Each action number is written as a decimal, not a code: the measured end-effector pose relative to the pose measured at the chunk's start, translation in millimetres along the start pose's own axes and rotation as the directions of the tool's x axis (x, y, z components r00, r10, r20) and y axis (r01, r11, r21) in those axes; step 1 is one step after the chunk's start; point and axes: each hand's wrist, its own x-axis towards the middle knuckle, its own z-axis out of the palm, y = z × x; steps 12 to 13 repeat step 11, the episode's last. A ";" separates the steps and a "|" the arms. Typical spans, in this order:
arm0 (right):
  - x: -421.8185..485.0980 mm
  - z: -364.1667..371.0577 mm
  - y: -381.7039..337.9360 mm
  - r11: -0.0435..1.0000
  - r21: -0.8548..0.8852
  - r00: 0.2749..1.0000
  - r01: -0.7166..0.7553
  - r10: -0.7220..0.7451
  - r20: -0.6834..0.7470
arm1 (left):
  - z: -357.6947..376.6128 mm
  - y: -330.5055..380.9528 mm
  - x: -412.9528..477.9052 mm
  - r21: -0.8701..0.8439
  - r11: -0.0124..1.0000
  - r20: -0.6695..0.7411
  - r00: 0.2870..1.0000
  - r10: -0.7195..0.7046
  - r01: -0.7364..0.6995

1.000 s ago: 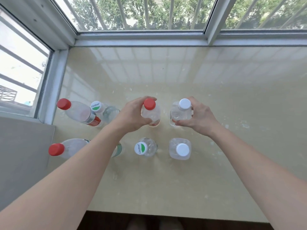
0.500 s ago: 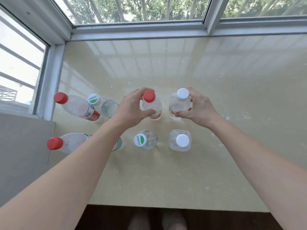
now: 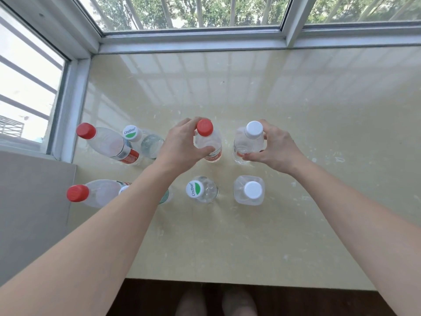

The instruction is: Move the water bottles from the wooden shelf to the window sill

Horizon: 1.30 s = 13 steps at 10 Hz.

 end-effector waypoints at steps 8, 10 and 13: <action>-13.5 -13.0 -9.1 0.997 0.023 0.998 -0.070 0.070 -0.001 | -32.5 24.2 -18.9 0.104 0.994 -0.016 1.000 -0.021 0.022; -22.7 -20.6 -21.6 0.993 -0.042 0.994 -0.107 0.108 0.021 | -66.3 55.2 -41.3 0.166 0.986 -0.089 0.996 -0.002 0.017; -30.8 -25.0 -24.8 0.992 -0.057 0.993 -0.116 0.117 0.005 | -80.1 64.6 -52.3 0.259 0.966 -0.128 0.991 0.027 0.007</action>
